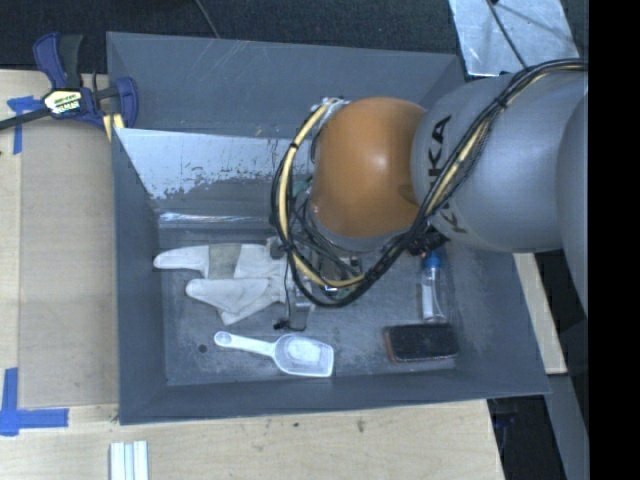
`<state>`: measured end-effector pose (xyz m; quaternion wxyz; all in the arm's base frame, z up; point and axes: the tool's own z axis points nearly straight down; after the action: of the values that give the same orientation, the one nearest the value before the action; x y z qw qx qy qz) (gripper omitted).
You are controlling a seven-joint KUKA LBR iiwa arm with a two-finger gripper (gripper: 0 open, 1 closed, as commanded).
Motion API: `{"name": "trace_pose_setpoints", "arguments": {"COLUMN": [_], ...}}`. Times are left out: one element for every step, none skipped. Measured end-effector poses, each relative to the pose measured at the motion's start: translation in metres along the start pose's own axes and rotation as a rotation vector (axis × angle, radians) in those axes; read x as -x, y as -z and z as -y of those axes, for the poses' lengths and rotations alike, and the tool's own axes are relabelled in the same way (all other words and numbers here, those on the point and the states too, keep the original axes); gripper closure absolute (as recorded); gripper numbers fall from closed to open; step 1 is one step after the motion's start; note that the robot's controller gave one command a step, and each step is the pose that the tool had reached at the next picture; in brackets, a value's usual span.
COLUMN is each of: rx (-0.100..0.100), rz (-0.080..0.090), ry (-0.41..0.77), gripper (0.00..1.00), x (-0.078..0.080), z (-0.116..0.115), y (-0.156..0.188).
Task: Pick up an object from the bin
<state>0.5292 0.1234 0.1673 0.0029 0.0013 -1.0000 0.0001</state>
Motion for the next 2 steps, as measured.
{"name": "trace_pose_setpoints", "arguments": {"rx": [0.001, 0.002], "rz": [0.008, 0.012], "ry": [-0.003, -0.071], "gripper": [0.00, 0.00], "x": [0.002, 0.019], "z": [0.001, 0.035], "y": [0.005, -0.063]}}
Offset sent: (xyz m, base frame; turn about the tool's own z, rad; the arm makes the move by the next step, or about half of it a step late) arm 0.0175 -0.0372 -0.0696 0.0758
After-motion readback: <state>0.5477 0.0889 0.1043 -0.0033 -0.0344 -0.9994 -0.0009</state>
